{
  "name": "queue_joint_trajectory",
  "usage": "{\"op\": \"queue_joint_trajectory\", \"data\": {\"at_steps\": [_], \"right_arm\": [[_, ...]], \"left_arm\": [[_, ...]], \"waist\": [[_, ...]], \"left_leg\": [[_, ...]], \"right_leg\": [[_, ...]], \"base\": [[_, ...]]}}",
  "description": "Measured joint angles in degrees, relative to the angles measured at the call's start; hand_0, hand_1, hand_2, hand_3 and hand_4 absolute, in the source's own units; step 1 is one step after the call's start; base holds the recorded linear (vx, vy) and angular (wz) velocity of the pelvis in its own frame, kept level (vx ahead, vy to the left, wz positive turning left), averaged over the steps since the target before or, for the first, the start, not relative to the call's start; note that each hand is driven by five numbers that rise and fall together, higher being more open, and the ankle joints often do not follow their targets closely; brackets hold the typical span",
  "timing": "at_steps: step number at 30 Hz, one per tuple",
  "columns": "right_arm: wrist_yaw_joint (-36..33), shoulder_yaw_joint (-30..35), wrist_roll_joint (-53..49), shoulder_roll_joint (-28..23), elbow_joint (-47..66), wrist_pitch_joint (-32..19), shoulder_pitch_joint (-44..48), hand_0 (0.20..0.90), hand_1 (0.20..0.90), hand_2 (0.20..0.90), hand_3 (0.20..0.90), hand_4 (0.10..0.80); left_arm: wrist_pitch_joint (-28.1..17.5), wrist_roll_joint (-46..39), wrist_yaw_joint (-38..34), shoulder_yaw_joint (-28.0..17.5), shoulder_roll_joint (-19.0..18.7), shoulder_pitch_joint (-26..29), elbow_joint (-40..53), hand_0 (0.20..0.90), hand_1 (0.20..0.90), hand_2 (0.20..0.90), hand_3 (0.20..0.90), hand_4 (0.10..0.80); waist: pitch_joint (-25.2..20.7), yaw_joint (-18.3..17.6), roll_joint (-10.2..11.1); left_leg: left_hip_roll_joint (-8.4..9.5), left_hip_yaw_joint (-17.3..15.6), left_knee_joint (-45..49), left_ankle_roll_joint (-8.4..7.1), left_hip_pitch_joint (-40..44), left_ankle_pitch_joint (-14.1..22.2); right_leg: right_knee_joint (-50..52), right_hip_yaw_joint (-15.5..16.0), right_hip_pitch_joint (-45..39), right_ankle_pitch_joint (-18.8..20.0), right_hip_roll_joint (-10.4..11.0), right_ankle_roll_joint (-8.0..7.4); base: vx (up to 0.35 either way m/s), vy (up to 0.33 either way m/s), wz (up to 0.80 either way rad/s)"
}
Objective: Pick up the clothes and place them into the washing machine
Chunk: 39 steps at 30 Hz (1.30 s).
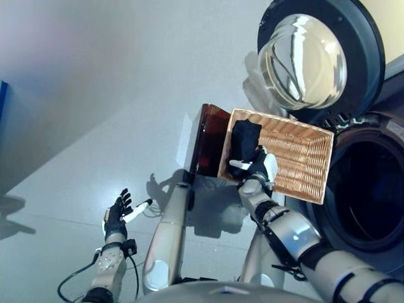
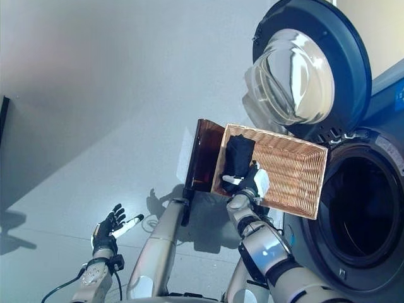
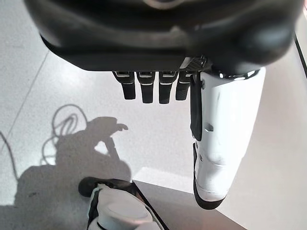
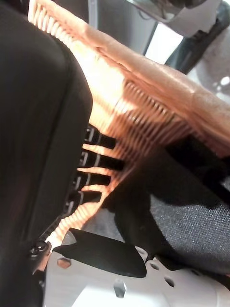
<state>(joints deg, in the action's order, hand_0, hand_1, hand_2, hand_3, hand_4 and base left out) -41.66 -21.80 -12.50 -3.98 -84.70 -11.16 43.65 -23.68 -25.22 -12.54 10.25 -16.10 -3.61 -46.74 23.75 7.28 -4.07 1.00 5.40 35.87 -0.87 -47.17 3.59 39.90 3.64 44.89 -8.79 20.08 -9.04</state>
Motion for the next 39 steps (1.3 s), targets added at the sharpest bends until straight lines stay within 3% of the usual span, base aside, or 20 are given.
{"op": "queue_joint_trajectory", "data": {"at_steps": [17, 22, 24, 25, 26, 27, 28, 29, 30, 34, 39], "right_arm": [[-1.79, 0.04, -1.01, 0.05, 0.03, -0.23, 2.75, 0.9, 0.9, 0.9, 0.9, 0.8], [-3.33, 0.59, -2.13, -0.35, -0.01, -0.18, 4.8, 0.9, 0.9, 0.9, 0.9, 0.8], [-3.24, 0.43, -2.13, -0.53, -0.04, -0.19, 4.82, 0.9, 0.9, 0.9, 0.9, 0.8], [-3.25, 0.49, -2.27, -1.24, -0.05, -0.19, 4.85, 0.9, 0.9, 0.9, 0.9, 0.8], [-3.89, 0.76, -2.7, -1.88, -0.05, -0.17, 4.97, 0.727, 0.727, 0.727, 0.727, 0.676], [-4.54, 1.34, -2.66, -2.36, -0.04, -0.18, 5.52, 0.502, 0.502, 0.502, 0.502, 0.516], [-4.74, 1.28, -2.62, -2.62, -0.03, -0.2, 5.76, 0.277, 0.277, 0.277, 0.277, 0.355], [-4.74, 0.99, -2.57, -2.73, 0.03, -0.41, 5.94, 0.2, 0.2, 0.2, 0.2, 0.3], [-4.65, 0.72, -2.48, -3.52, 0.23, -1.03, 6.0, 0.2, 0.2, 0.2, 0.2, 0.3], [-4.42, 0.02, -2.55, -6.36, 0.1, -1.06, 6.11, 0.2, 0.2, 0.2, 0.2, 0.3], [-1.85, 0.03, -2.55, -5.83, 0.14, -1.13, 6.12, 0.2, 0.2, 0.2, 0.2, 0.3]], "left_arm": [[-0.24, 0.02, 0.0, 0.01, -1.59, -0.81, 3.0, 0.9, 0.9, 0.9, 0.9, 0.8], [-0.5, -0.04, 0.07, -0.03, -3.94, -1.89, 7.1, 0.9, 0.9, 0.9, 0.9, 0.8], [-0.43, -0.1, 0.11, -0.05, -3.93, -3.01, 7.01, 0.9, 0.9, 0.9, 0.9, 0.8], [-0.46, -0.12, 0.18, -0.04, -4.05, -3.1, 7.31, 0.9, 0.9, 0.9, 0.9, 0.8], [-0.74, -0.11, 0.2, -0.05, -4.73, -3.09, 8.75, 0.9, 0.9, 0.9, 0.9, 0.8], [-0.98, -0.14, 0.18, -0.1, -5.17, -2.88, 9.2, 0.9, 0.9, 0.9, 0.9, 0.8], [-0.99, -0.14, 0.23, -0.02, -5.22, -3.17, 8.85, 0.9, 0.9, 0.9, 0.9, 0.8], [-0.63, -0.21, 0.2, -0.03, -5.01, -4.43, 8.28, 0.9, 0.9, 0.9, 0.9, 0.8], [-0.1, -0.2, 0.41, -0.02, -4.91, -4.56, 7.99, 0.9, 0.9, 0.9, 0.9, 0.8], [-0.52, -0.21, 0.64, -0.15, -5.04, -4.59, 8.5, 0.9, 0.9, 0.9, 0.9, 0.8], [-0.41, -0.2, 1.07, 0.01, -4.87, -5.16, 8.31, 0.9, 0.9, 0.9, 0.9, 0.8]], "waist": [[-0.01, 0.03, 0.01], [0.04, 0.17, -0.08], [0.17, 0.02, -0.95], [0.16, 0.01, -1.02], [0.06, 0.05, -0.87], [0.09, -0.17, -0.84], [0.03, -0.21, -0.81], [-0.1, -0.09, -1.25], [0.03, -0.2, -1.63], [0.03, -0.09, -1.72], [0.02, -0.01, -1.81]], "left_leg": [[-0.25, 0.57, 0.78, -1.13, -3.3, 0.29], [0.17, 0.18, 1.98, -1.81, -5.46, 0.68], [-0.44, 0.17, 5.54, -0.96, -6.05, 1.56], [-0.35, -0.38, 5.92, -0.82, -6.42, 1.68], [-0.08, -0.8, 5.18, -0.86, -7.09, 1.67], [0.68, -1.15, 5.42, -1.39, -7.75, 1.58], [0.71, -1.51, 11.7, -2.03, -8.24, 3.63], [0.69, -1.6, 16.75, -0.95, -6.96, 9.76], [0.89, -1.22, 16.31, 0.81, -6.93, 11.31], [0.87, -1.72, 15.45, 0.92, -7.54, 10.22], [0.66, -1.67, 14.74, 0.31, -7.4, 9.41]], "right_leg": [[1.67, -0.7, 3.5, -0.45, -0.53, -0.14], [2.28, -1.26, 5.77, -0.45, -0.37, -0.12], [3.89, -1.79, 5.79, -0.79, -0.93, -0.65], [6.01, -3.07, 6.34, -1.42, -1.34, 0.42], [9.05, -3.75, 6.37, -3.28, -1.72, 2.94], [8.2, -4.36, 6.88, -4.13, -1.43, 2.13], [8.54, -4.2, 7.54, -4.26, -0.48, 1.69], [9.13, -4.23, 7.95, -4.36, -0.75, 0.03], [9.2, -4.65, 8.37, -4.18, -0.93, -0.24], [9.36, -4.63, 8.5, -3.82, -0.53, -0.32], [10.12, -4.54, 8.65, -3.65, -0.58, -0.45]], "base": [[0.009, 0.0, 0.02], [-0.005, 0.003, 0.0], [0.004, 0.001, -0.18], [0.005, -0.002, 0.17], [0.006, -0.002, 0.44], [0.009, -0.004, 0.47], [0.0, 0.0, 0.0], [0.009, -0.008, -0.28], [0.009, -0.006, -0.3], [0.015, -0.007, 0.18], [0.021, -0.003, 0.11]]}}
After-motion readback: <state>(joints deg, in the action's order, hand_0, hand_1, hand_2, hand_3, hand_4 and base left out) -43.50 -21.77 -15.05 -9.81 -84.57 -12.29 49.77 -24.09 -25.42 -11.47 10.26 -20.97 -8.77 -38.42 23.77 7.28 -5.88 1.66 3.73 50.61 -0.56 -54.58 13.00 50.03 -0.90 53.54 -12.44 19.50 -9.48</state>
